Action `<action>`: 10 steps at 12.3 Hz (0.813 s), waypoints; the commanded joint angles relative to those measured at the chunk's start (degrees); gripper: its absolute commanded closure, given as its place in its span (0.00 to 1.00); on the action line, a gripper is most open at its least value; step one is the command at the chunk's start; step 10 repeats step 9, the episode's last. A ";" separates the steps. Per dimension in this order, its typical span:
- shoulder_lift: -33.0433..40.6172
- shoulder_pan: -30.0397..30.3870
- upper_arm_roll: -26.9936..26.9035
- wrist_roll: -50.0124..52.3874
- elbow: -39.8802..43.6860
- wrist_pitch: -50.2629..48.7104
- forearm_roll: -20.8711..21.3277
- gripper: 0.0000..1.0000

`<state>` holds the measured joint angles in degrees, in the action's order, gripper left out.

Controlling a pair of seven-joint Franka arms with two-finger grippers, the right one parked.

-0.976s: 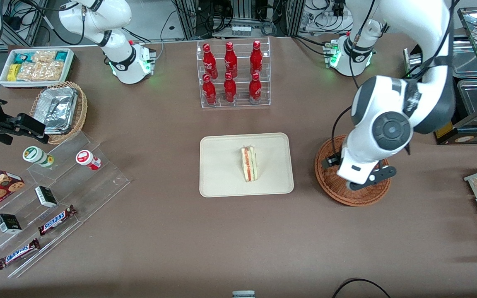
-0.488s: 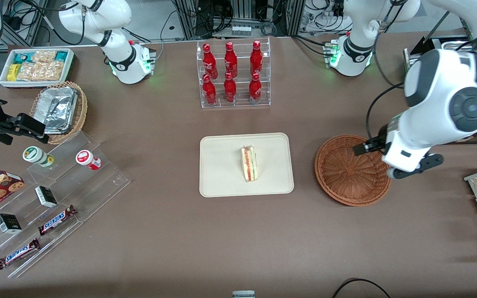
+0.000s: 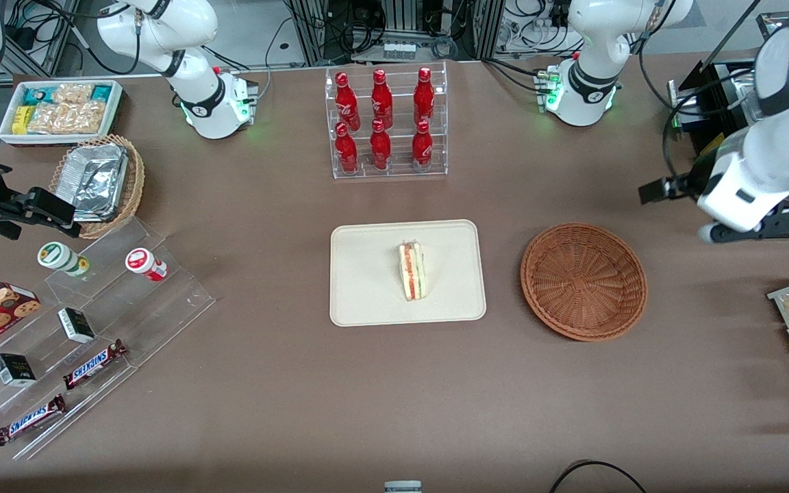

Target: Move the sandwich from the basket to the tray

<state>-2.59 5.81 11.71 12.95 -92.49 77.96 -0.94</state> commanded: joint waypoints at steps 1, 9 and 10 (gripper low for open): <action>3.46 3.24 1.65 -5.11 -2.34 -1.58 0.76 0.00; 4.53 1.41 -2.99 -7.50 -1.12 3.25 2.96 0.00; 4.53 1.41 -2.99 -7.50 -1.12 3.25 2.96 0.00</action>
